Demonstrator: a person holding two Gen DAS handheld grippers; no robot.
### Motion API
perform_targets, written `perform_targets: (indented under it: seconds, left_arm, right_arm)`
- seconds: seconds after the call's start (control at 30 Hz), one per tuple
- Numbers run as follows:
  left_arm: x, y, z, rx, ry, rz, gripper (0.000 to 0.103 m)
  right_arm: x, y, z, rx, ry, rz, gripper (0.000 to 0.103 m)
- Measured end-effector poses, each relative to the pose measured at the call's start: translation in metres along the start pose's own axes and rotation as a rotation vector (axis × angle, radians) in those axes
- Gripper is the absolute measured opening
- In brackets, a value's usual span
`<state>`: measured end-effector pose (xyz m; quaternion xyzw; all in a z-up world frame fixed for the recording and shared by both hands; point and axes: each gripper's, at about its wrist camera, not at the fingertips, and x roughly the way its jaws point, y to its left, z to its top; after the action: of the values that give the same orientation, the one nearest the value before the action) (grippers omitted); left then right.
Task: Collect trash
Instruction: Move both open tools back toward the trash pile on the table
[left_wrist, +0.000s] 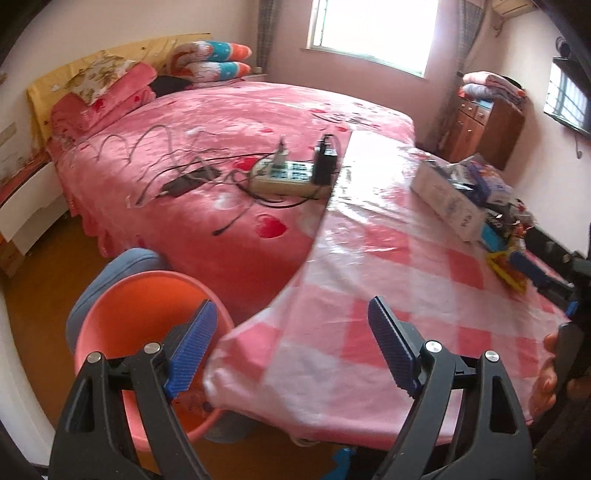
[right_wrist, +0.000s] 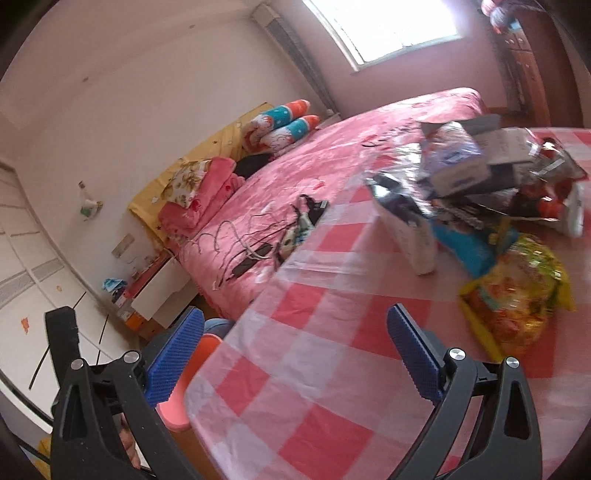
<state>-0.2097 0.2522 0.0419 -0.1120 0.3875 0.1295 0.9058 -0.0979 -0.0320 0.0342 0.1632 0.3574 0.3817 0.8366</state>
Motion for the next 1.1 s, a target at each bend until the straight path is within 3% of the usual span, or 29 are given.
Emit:
perform_targets:
  seconds: [0.63, 0.8, 1.1]
  left_arm:
    - [0.029, -0.113, 0.048, 0.020, 0.006, -0.180, 0.084]
    - [0.040, -0.137, 0.061, 0.027, 0.006, -0.222, 0.084]
    - [0.077, -0.173, 0.095, 0.004, 0.041, -0.297, 0.084]
  right_arm:
    - [-0.067, -0.085, 0.018, 0.080, -0.092, -0.216, 0.098]
    - [-0.071, -0.110, 0.024, 0.123, -0.069, -0.226, 0.098]
    - [-0.055, -0.133, 0.025, 0.184, -0.001, -0.166, 0.098]
